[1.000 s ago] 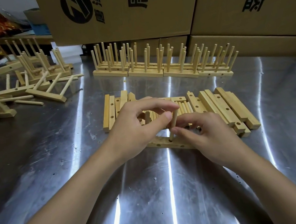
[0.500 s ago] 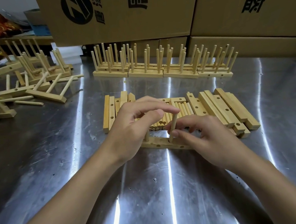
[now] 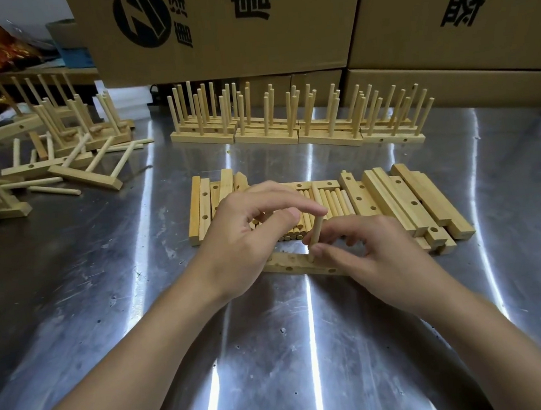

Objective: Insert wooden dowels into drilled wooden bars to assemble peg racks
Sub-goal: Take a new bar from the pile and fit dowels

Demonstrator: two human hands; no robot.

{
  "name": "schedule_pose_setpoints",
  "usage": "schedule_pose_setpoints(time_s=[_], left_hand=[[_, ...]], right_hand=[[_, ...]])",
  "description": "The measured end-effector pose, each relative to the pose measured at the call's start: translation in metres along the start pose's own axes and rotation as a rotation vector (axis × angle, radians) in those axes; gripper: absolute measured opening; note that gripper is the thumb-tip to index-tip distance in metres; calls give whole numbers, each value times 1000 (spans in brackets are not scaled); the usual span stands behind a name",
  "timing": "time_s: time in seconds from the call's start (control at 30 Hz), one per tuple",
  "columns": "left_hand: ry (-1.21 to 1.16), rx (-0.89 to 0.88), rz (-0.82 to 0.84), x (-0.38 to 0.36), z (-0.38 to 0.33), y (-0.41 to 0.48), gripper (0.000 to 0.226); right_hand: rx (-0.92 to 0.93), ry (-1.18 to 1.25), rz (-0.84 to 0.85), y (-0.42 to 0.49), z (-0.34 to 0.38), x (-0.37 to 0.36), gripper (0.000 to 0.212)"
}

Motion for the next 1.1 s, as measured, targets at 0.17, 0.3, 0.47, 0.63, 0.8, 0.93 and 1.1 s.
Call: schedule_pose_setpoints(time_s=[0.17,0.3,0.47,0.63,0.8,0.93,1.1], left_hand=[[-34,-145,-291,38,-17,-1,28],[-247,-45,-780,95,-1,-18,46],[-301,20,-868,105,9,-21,44],[-254,13,-833,100,9,-20,47],[-234,14,-832,100,9,-19,48],[-226,21,-830,100,10,-19,49],[-233,21,-836,98,10,-21,47]], right_hand=[[-73,-18,-133,-2,-18,23,26],[-85,-237,-330,-2,-25,39,21],[-159,-454,-415,-4,-34,43,14],[-261,-513,-328,-2,-48,41,25],[-267,-525,-275,-1,-49,40,29],[-248,-529,-285,-1,-48,41,23],[-178,-511,-415,-6,-34,54,10]])
Point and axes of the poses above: each hand's wrist, its own y-axis towards the middle knuckle, its own x-axis out of the back of the hand, z = x × y, the point moved 10 cm from there along y, towards the middle knuckle, and after that the axes turned 5 degrees about -x, right-handed, at the moved point
